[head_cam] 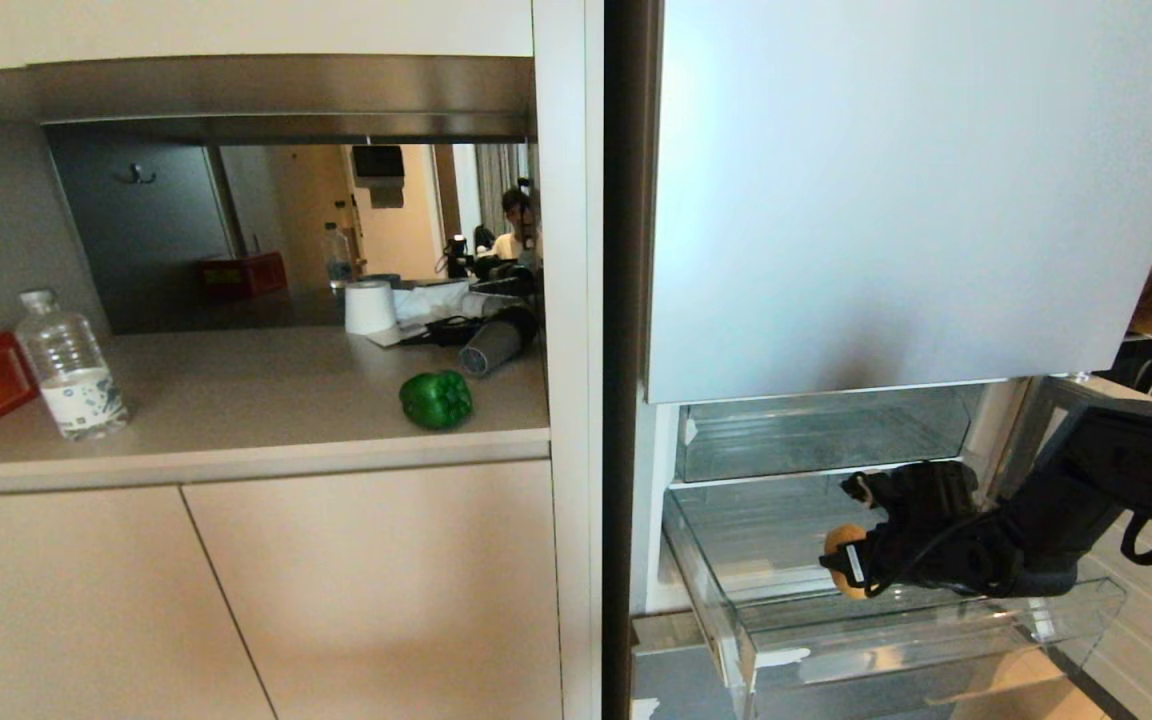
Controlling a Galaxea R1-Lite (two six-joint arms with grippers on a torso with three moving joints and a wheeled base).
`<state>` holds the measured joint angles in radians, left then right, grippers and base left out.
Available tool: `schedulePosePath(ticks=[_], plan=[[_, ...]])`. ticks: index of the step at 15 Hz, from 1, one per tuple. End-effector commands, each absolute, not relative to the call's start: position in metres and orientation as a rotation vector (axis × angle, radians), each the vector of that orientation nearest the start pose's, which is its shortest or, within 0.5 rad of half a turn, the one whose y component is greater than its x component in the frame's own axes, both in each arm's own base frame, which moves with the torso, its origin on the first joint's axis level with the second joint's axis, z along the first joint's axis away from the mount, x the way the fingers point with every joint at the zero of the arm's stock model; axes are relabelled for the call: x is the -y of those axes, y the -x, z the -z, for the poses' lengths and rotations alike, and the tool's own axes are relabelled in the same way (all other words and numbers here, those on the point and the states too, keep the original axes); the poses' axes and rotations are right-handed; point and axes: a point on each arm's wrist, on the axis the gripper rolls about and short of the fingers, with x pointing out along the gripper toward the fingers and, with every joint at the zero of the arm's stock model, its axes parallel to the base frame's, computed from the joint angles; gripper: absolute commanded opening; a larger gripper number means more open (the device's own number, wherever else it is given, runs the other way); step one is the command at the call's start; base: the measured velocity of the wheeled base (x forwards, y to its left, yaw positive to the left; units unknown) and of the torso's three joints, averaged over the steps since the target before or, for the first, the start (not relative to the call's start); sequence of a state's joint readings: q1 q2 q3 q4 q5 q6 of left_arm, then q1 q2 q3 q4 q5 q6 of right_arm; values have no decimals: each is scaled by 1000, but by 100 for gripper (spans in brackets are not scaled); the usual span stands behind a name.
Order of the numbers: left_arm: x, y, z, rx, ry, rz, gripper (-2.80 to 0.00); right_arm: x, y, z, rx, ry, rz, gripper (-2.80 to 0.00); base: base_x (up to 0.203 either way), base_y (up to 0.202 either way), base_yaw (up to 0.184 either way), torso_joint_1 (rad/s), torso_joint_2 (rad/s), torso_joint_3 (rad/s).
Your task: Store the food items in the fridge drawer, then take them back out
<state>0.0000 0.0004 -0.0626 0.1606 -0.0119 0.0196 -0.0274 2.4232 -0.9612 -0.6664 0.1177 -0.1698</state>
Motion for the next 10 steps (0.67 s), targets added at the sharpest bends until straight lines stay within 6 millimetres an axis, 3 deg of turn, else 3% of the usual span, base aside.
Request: schedulePosePath(ticks=[1, 10], plan=[[0, 29, -76, -97, -19, 13, -280, 9, -385, 40, -720, 109, -145, -280, 0, 0, 0, 0, 0, 0], [0, 29, -76, -97, -19, 13, -280, 15, -341, 12, -490, 121, -102, -280, 0, 0, 0, 0, 0, 0]])
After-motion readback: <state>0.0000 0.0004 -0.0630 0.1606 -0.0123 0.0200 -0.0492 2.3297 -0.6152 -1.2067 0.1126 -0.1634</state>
